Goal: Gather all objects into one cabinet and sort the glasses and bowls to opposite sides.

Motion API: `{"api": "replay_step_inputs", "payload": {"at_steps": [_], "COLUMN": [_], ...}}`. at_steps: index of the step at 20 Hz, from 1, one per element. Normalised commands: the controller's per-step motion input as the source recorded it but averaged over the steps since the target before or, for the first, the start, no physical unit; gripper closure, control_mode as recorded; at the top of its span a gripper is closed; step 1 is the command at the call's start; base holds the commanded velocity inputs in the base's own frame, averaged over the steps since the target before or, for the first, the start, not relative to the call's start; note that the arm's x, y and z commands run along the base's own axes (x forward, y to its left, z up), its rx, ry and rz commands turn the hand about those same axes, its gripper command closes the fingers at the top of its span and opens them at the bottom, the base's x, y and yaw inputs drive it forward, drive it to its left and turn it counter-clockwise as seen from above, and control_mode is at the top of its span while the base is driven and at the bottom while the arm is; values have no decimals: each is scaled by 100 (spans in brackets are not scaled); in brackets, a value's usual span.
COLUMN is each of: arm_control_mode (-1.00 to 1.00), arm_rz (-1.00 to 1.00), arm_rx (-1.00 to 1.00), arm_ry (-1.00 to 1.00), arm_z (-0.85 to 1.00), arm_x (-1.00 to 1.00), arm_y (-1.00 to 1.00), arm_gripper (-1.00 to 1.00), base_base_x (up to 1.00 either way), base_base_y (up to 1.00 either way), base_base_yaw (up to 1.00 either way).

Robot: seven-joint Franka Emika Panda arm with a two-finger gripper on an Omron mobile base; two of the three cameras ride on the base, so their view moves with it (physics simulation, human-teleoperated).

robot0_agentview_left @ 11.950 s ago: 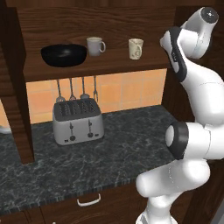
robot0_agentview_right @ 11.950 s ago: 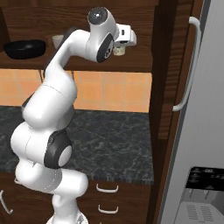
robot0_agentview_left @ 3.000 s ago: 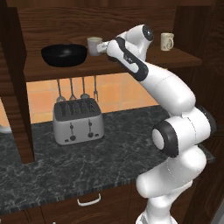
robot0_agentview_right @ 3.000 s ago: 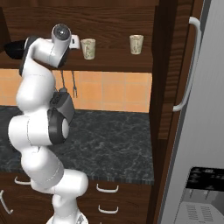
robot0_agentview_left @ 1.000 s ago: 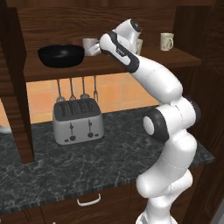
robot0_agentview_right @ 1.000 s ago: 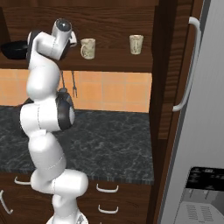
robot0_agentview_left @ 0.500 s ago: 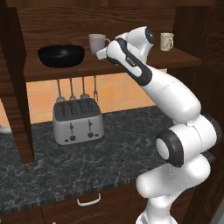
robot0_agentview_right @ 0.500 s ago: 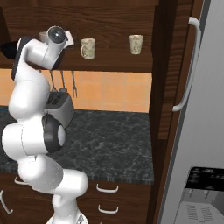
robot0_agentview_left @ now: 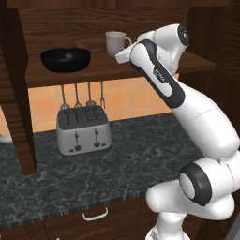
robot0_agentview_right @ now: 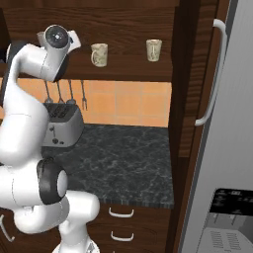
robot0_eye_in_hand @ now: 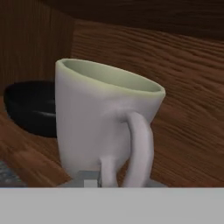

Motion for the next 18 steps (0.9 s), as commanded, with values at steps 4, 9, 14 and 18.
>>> {"api": "replay_step_inputs", "payload": {"at_steps": [4, 9, 14, 18], "arm_control_mode": [-100, -100, -100, -100], "arm_rz": [0, -3, -7, -9], "arm_rx": [-2, -1, -3, 0], "arm_ry": [-1, -2, 0, 0], "arm_z": [-2, -6, -3, 0], "arm_x": [-100, -79, -40, -57], "arm_y": [-17, -40, -74, -53], "arm_gripper": [100, 100, 100, 100], "base_base_x": [0, 0, 0, 0], "base_base_y": [0, 0, 0, 0], "base_base_yaw": [0, 0, 0, 0]}}
